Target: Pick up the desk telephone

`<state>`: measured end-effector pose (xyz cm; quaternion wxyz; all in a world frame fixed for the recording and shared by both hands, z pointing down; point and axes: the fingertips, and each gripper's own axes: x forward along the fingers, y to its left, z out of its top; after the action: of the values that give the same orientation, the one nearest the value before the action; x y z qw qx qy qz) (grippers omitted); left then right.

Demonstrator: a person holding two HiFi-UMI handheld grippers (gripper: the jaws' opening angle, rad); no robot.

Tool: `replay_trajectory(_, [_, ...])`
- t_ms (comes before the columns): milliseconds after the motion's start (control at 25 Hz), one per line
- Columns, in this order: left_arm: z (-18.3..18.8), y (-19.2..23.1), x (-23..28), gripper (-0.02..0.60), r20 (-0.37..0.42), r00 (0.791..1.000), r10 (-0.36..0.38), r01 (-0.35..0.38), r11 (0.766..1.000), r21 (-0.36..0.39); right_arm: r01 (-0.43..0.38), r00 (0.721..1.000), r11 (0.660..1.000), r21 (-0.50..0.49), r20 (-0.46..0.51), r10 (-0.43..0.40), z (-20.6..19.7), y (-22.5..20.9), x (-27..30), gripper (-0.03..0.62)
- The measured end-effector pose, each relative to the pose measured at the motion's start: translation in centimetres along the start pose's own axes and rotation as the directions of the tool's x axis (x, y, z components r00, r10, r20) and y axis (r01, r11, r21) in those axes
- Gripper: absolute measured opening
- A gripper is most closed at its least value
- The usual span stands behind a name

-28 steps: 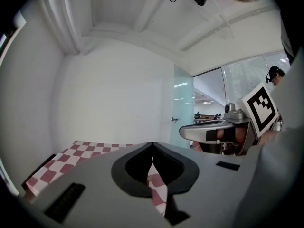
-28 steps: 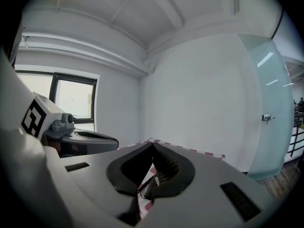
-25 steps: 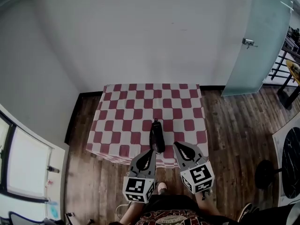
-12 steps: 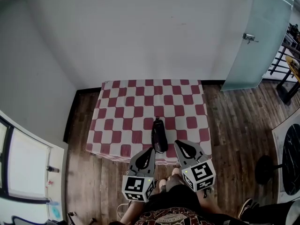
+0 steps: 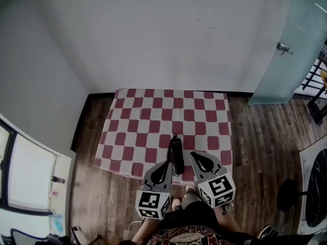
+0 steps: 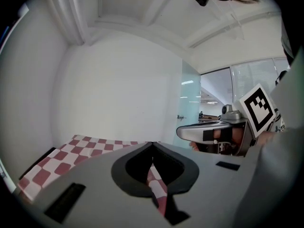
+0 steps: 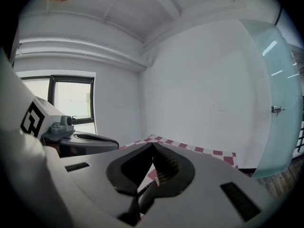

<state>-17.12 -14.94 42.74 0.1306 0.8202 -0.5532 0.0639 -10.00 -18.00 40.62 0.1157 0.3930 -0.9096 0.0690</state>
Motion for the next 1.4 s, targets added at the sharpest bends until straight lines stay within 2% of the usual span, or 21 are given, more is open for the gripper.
replay_trajectory(360, [1.8,0.5,6.3,0.008,-0.011,0.999,0.032,-0.033,0.999,-0.019,-0.049,0.999,0.999,0.004,-0.007,0.049,1.3,-5.2,3.5,0.018])
replay_trajectory(680, [2.3,0.7,9.5,0.009,-0.028,0.996,0.082,-0.083,0.996,-0.023,-0.122,0.993,0.993,-0.009,-0.008,0.122,2.0,-7.3,5.5,0.018])
replay_trajectory(960, [0.1,1.2,10.5,0.009,-0.070,0.992,0.104,-0.108,0.993,-0.050,-0.135,0.990,0.991,0.013,-0.038,0.135,0.1,-8.0,6.1,0.018])
replay_trajectory(1200, [-3.0,1.7,12.1,0.009,-0.148,0.986,0.079,-0.092,0.992,-0.082,-0.099,0.992,0.994,0.051,-0.074,0.102,-1.6,-9.1,6.4,0.018])
replay_trajectory(1400, [-6.8,2.7,12.8,0.009,-0.237,0.970,0.047,-0.082,0.987,-0.142,-0.060,0.993,0.995,0.075,-0.094,0.067,-2.3,-9.6,6.9,0.018])
